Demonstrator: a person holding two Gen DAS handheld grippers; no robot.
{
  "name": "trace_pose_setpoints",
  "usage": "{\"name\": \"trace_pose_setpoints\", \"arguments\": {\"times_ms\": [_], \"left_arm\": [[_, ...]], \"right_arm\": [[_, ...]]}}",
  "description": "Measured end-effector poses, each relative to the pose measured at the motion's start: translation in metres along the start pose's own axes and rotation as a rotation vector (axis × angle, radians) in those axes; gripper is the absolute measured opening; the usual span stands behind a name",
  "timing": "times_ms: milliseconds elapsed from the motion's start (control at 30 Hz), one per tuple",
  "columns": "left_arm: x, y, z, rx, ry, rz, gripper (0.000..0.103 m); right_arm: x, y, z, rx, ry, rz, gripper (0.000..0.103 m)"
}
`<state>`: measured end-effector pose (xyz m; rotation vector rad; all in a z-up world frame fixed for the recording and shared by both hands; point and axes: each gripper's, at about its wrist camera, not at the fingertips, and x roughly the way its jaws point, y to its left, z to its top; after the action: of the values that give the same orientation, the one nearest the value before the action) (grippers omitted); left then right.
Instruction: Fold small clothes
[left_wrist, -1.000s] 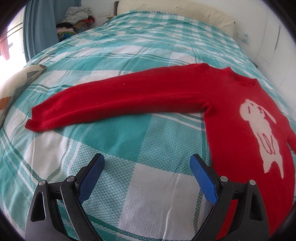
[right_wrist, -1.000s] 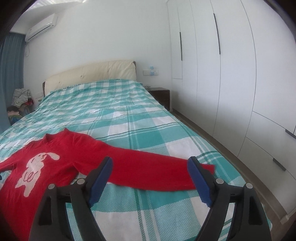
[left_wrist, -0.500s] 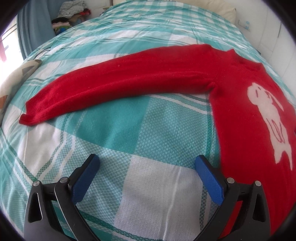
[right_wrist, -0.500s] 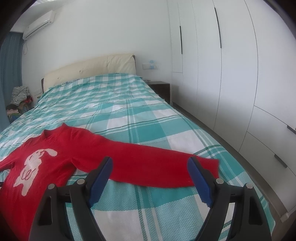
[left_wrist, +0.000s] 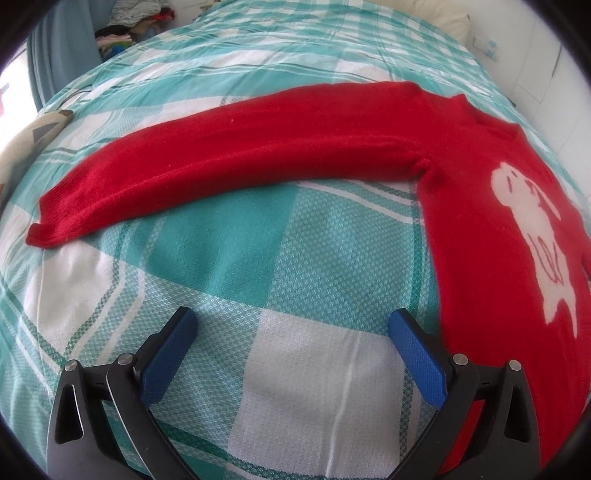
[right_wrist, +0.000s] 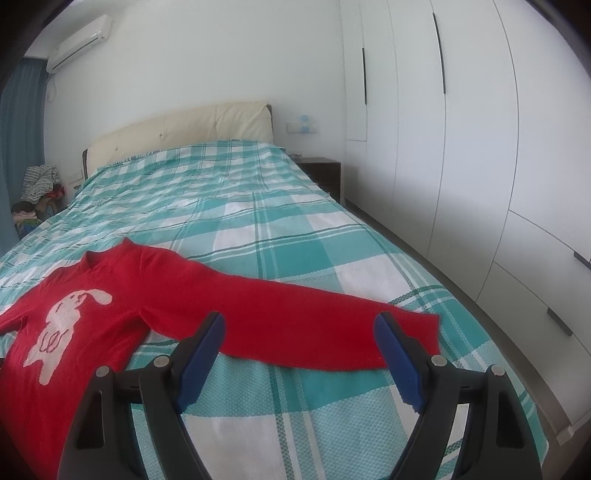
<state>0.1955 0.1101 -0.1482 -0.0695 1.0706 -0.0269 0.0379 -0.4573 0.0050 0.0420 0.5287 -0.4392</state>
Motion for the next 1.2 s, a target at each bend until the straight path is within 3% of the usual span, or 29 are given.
{"name": "trace_pose_setpoints", "arguments": {"times_ms": [467,567,700,867,1200], "left_arm": [[-0.006,-0.005,-0.001,0.06,-0.007,0.019,0.103],[-0.015,-0.003,0.0,0.047,-0.046,-0.009,0.102],[-0.038,-0.003,0.004,0.029,-0.169,-0.06,0.102],[-0.06,-0.007,0.003,0.05,-0.295,-0.054,0.102],[-0.068,0.002,0.008,0.0,-0.338,-0.055,0.102]], "right_arm": [[0.003,0.002,-0.002,-0.013,0.015,-0.005,0.082],[0.003,0.001,-0.002,-0.008,0.016,-0.006,0.082],[0.004,0.0,-0.002,0.0,0.017,-0.004,0.082],[0.003,-0.001,-0.002,0.003,0.016,-0.004,0.082],[0.003,-0.001,-0.003,0.001,0.019,-0.007,0.082]]}}
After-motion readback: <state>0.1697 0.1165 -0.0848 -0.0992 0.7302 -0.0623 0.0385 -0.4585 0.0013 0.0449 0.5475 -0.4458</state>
